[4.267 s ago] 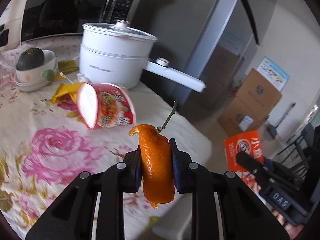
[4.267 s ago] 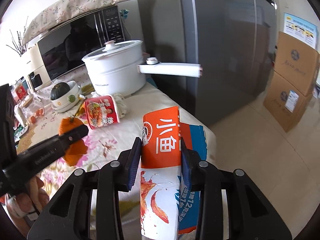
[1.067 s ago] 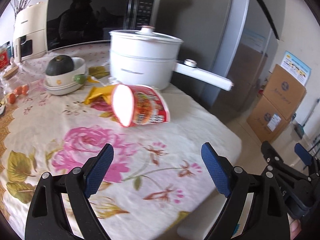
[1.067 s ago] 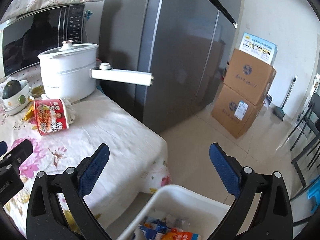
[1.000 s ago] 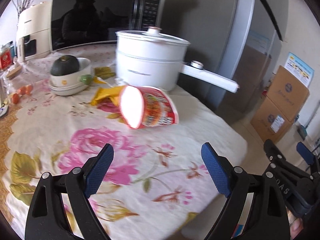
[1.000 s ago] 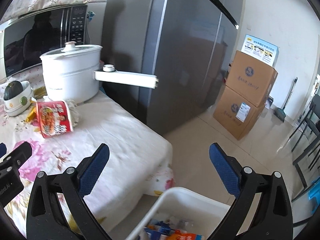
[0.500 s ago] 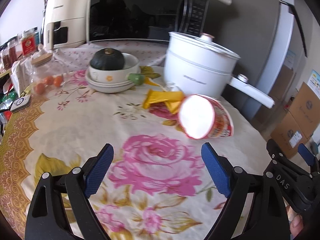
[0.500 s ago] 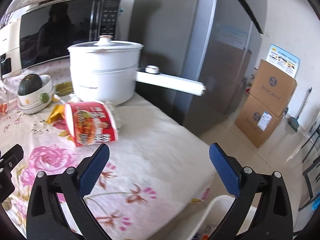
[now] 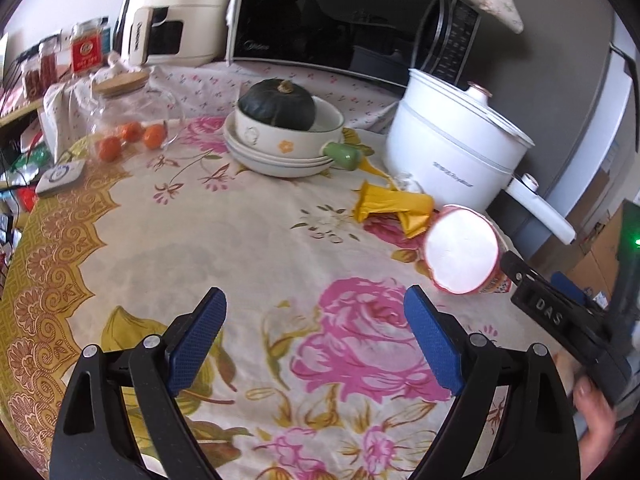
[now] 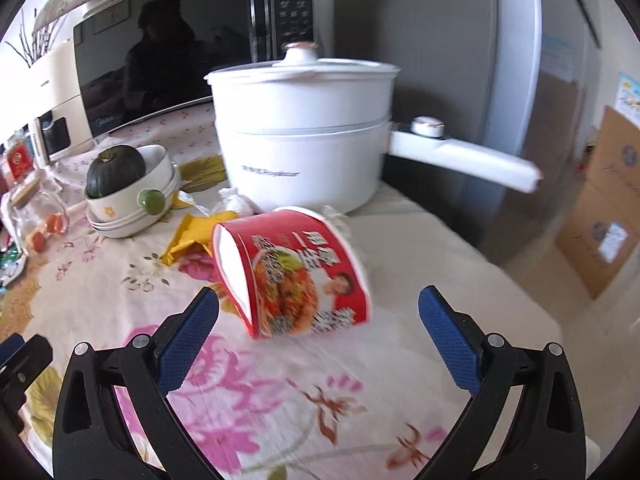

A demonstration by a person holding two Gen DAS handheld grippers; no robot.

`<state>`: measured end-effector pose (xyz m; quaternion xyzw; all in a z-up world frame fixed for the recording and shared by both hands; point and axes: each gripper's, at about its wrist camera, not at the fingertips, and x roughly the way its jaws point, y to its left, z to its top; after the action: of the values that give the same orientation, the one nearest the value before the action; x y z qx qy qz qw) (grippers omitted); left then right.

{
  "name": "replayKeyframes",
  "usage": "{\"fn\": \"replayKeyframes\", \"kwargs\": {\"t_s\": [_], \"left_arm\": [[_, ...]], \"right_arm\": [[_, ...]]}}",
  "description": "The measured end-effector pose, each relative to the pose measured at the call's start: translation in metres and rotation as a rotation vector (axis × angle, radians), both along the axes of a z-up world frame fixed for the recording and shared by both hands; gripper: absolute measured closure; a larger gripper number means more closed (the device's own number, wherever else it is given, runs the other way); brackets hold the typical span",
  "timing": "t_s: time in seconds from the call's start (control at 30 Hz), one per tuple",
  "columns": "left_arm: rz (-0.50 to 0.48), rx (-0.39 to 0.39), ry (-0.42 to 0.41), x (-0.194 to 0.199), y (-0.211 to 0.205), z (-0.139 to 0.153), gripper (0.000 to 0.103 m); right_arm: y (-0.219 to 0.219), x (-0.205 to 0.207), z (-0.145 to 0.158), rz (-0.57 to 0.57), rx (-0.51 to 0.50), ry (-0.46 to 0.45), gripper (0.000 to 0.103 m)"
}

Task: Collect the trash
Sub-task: 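Grasp the red instant-noodle cup rim with the right gripper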

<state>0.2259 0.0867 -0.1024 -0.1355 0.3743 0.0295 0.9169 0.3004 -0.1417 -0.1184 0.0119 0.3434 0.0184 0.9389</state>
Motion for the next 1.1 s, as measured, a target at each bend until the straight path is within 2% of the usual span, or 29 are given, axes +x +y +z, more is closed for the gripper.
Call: {"fn": "replayKeyframes", "kwargs": {"t_s": [0.07, 0.2, 0.3, 0.37, 0.43, 0.47, 0.6, 0.8, 0.93, 1.1], "left_arm": [[0.007, -0.025, 0.004, 0.001, 0.007, 0.000, 0.015], [0.010, -0.036, 0.006, 0.004, 0.010, 0.000, 0.015], [0.000, -0.046, 0.018, 0.008, 0.006, -0.003, 0.015], [-0.008, -0.050, 0.025, 0.010, 0.003, -0.005, 0.015], [-0.018, -0.049, 0.029, 0.011, -0.002, -0.006, 0.015], [-0.021, -0.050, 0.028, 0.010, -0.003, -0.005, 0.015], [-0.024, -0.071, 0.019, 0.006, -0.001, -0.001, 0.015], [0.001, -0.143, 0.012, -0.002, 0.015, 0.007, 0.015], [0.024, -0.163, -0.017, -0.011, 0.029, 0.020, 0.015], [0.047, -0.193, -0.037, -0.017, 0.045, 0.031, 0.015]], "right_arm": [[-0.001, 0.011, -0.007, 0.054, 0.012, 0.030, 0.007], [0.001, 0.029, -0.020, 0.152, -0.067, 0.054, 0.007], [0.000, 0.033, -0.025, 0.222, -0.056, 0.048, 0.007], [-0.003, 0.034, -0.028, 0.233, -0.023, 0.044, 0.024], [-0.015, 0.041, -0.029, 0.244, 0.136, 0.099, 0.069], [-0.019, 0.043, -0.030, 0.250, 0.200, 0.114, 0.080], [-0.028, 0.037, -0.032, 0.266, 0.359, 0.151, 0.087], [-0.031, 0.017, -0.022, 0.258, 0.503, 0.152, 0.094], [-0.032, 0.000, -0.007, 0.248, 0.544, 0.117, 0.096], [-0.022, -0.023, 0.012, 0.274, 0.513, 0.089, 0.097]]}}
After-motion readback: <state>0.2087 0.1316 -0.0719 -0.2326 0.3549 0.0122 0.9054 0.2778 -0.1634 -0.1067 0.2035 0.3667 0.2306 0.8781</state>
